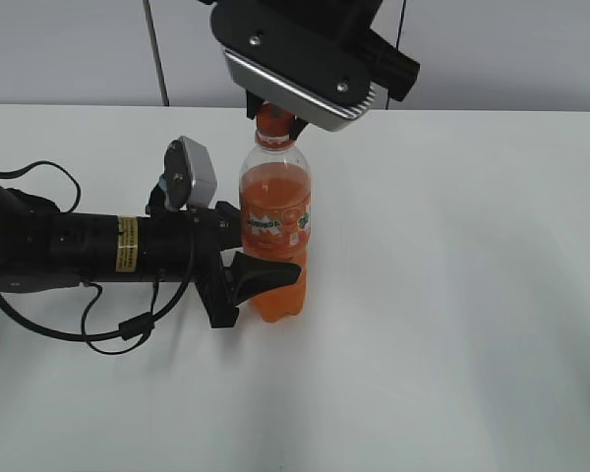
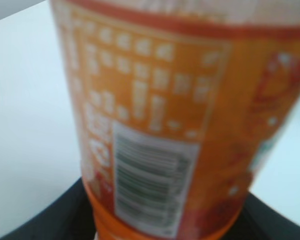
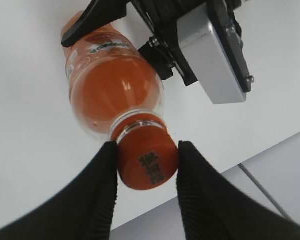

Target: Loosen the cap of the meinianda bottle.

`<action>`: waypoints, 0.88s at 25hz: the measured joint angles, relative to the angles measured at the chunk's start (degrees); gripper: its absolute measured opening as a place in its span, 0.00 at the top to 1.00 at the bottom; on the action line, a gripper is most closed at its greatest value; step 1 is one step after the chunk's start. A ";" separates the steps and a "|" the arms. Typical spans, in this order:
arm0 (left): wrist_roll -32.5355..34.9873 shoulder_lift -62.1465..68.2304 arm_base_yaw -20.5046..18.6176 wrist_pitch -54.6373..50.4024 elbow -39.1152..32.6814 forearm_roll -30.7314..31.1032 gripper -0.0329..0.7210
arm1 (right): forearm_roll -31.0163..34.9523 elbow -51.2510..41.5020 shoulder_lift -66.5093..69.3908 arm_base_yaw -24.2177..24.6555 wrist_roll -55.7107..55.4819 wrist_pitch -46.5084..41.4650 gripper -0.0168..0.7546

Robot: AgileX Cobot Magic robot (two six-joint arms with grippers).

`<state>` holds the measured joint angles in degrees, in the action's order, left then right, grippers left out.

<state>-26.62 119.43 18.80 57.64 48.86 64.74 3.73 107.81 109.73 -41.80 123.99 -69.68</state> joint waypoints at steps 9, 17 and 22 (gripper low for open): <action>0.00 0.00 0.00 0.06 0.00 0.21 0.43 | 0.84 0.00 0.00 0.00 15.46 0.06 0.62; -0.24 0.00 0.00 0.06 0.00 0.15 0.43 | 1.02 0.00 0.00 -0.10 31.07 0.33 0.63; -0.38 0.00 0.00 -0.05 0.00 0.02 0.43 | 0.76 0.00 -0.02 -0.29 35.93 0.34 0.63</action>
<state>-27.00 119.43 18.80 57.60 48.86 64.76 4.49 107.81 109.71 -42.09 159.92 -69.35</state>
